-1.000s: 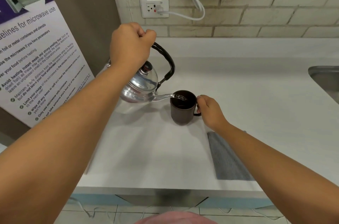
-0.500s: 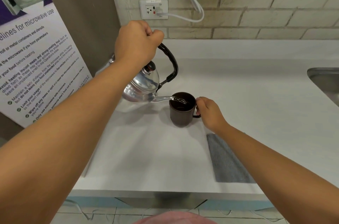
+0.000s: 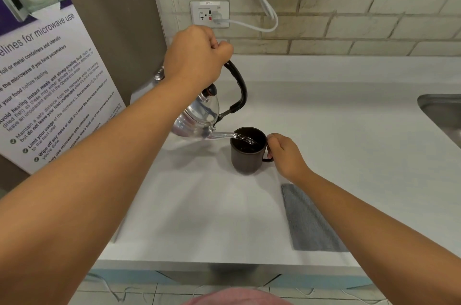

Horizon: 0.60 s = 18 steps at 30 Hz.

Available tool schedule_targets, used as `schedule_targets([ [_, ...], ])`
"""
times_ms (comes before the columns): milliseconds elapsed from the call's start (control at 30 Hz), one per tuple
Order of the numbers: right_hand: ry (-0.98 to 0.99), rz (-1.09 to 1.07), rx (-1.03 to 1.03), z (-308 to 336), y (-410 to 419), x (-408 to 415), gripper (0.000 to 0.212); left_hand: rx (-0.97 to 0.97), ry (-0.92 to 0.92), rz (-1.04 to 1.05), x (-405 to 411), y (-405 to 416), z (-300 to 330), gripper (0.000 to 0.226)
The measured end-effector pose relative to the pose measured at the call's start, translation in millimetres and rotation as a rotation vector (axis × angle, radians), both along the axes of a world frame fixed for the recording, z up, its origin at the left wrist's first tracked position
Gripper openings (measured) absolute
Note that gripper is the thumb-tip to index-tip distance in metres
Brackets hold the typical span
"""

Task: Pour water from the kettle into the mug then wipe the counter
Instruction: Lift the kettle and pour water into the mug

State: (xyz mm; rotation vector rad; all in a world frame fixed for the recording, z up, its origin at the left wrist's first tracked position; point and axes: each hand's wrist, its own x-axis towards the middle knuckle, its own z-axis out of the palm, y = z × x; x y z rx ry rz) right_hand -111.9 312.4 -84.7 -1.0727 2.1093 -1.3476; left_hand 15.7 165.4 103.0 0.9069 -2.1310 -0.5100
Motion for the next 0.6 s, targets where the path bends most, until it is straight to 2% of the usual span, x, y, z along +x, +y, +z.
schedule_targets([
  [333,-0.002,-0.012,0.008,-0.5,-0.2,-0.6,0.032,0.018,0.079,-0.004,9.7,-14.9,-8.0,0.031],
  [600,0.003,-0.013,-0.007,-0.1,-0.3,-1.2,0.034,0.196,0.222,0.054,31.3,-39.7,-29.1,0.036],
])
